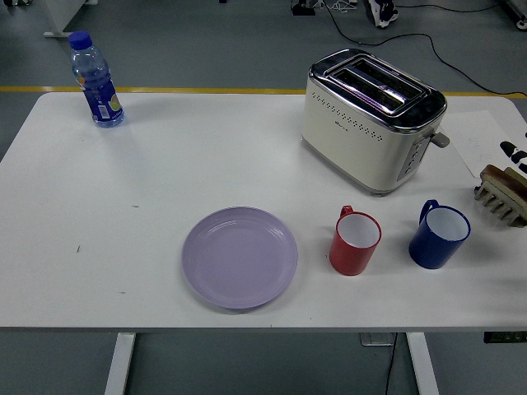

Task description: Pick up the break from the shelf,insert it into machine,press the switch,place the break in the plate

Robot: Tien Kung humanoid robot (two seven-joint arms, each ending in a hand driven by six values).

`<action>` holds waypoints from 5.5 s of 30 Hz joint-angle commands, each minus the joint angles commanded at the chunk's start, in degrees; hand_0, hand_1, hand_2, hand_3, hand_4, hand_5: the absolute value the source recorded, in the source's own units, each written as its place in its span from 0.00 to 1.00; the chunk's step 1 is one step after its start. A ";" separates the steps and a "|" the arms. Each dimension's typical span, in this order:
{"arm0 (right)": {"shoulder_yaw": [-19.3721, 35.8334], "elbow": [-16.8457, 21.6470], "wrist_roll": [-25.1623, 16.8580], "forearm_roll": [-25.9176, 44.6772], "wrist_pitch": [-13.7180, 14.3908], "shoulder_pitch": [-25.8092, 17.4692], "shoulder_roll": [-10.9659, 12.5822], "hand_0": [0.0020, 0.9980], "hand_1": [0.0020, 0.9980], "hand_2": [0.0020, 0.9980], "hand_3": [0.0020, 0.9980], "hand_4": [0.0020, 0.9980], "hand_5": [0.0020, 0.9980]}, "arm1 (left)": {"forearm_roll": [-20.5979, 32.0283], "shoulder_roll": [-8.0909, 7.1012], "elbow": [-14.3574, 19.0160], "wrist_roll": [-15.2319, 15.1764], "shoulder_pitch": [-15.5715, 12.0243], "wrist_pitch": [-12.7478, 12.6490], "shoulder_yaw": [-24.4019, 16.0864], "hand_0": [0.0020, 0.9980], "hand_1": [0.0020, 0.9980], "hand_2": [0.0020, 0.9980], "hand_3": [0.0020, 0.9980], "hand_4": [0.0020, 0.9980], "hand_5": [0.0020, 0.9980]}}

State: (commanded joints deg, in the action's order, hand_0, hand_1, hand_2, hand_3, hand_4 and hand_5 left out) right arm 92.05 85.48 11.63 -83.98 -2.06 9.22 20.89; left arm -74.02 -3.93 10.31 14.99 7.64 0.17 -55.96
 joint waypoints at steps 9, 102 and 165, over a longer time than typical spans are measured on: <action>-3.85 1.46 6.94 -18.09 -1.59 0.89 0.31 0.97 0.92 0.96 1.00 0.87 0.26 | 0.08 0.00 0.00 0.03 0.02 -0.01 0.02 0.67 0.69 0.68 0.55 0.28 0.88; -14.80 -16.74 12.49 -45.75 11.41 13.36 -0.90 0.28 0.32 0.42 0.49 0.38 0.00 | 0.66 -0.03 0.00 0.18 0.39 0.09 0.05 0.67 0.69 0.68 0.55 0.28 0.88; -31.17 -20.06 3.30 -11.99 30.42 44.30 -5.34 0.16 0.23 0.36 0.44 0.32 0.00 | 1.54 -0.57 0.00 0.32 0.89 0.42 0.61 0.67 0.69 0.68 0.55 0.29 0.88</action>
State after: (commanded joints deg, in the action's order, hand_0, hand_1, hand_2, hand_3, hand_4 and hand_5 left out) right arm 60.88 65.42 14.93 -95.97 28.36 53.52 15.55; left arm -72.48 -4.50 10.31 15.31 8.53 0.59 -55.35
